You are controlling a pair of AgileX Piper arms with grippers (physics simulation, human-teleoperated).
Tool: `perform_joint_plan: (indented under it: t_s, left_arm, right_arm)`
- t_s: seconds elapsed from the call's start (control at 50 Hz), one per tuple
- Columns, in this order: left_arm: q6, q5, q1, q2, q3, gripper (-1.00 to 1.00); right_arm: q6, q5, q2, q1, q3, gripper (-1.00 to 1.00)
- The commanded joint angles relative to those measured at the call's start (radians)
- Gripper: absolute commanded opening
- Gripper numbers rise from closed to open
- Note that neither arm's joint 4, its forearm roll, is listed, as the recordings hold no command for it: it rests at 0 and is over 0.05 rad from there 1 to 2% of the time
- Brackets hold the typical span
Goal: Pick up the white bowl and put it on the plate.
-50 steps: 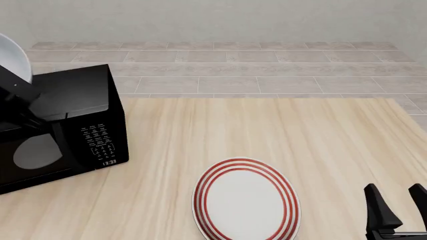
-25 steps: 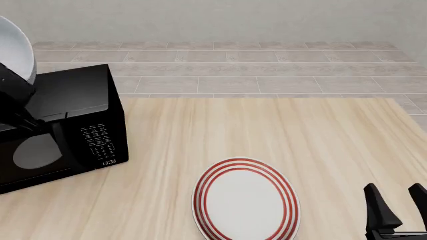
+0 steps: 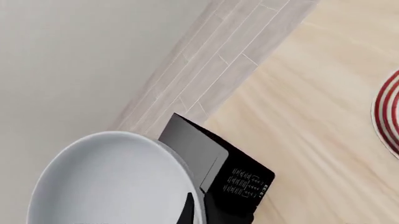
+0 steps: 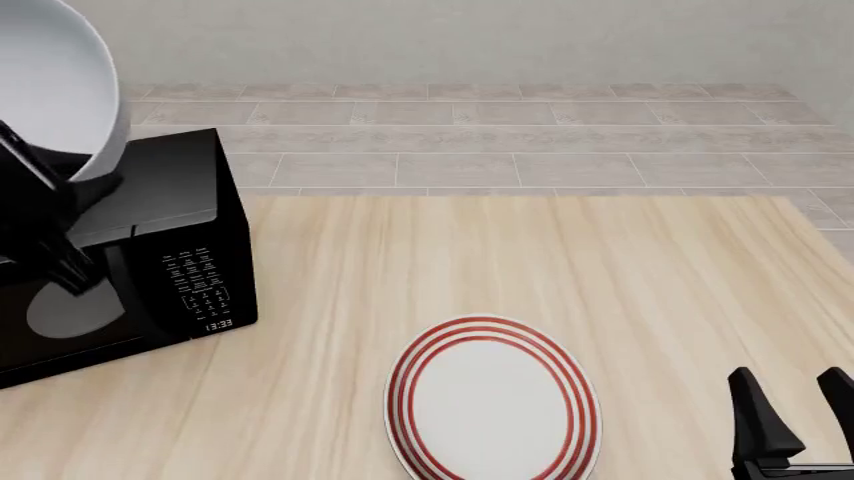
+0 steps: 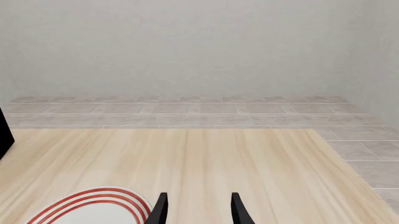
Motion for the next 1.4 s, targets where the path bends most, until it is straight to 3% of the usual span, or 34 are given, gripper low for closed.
perform_joint_plan:
  t_s: [0.02,0.46,0.48,0.7,0.94,1.02,1.12,1.4]
  left_arm:
    - [-0.041,0.058,-0.139,-0.046,-0.035,-1.0]
    - [-0.075,0.026,-0.303,-0.023,-0.032,-1.0]
    - [-0.077,-0.008,-0.311,-0.026,0.004,-1.0]
    - [-0.103,0.013,-0.408,0.011,-0.044,-1.0]
    - [-0.113,-0.084,-0.483,0.046,0.024,-1.0]
    - [-0.115,-0.061,-0.506,0.061,-0.01,-1.0]
    - [-0.11,-0.106,-0.537,0.074,0.042,-1.0]
    - [-0.11,-0.117,-0.617,0.098,0.066,-1.0]
  right_arm:
    - [-0.001,0.002,-0.001,-0.002,0.0,1.0]
    - [-0.001,0.002,0.0,-0.002,0.0,1.0]
    - [-0.001,0.002,-0.001,-0.002,0.0,1.0]
    - [-0.001,0.002,0.0,-0.002,0.0,1.0]
    - [-0.001,0.002,0.0,-0.002,0.0,1.0]
    - [-0.001,0.002,-0.001,-0.002,0.0,1.0]
    - [-0.001,0.002,0.0,-0.002,0.0,1.0]
    - [-0.001,0.002,0.0,-0.002,0.0,1.0]
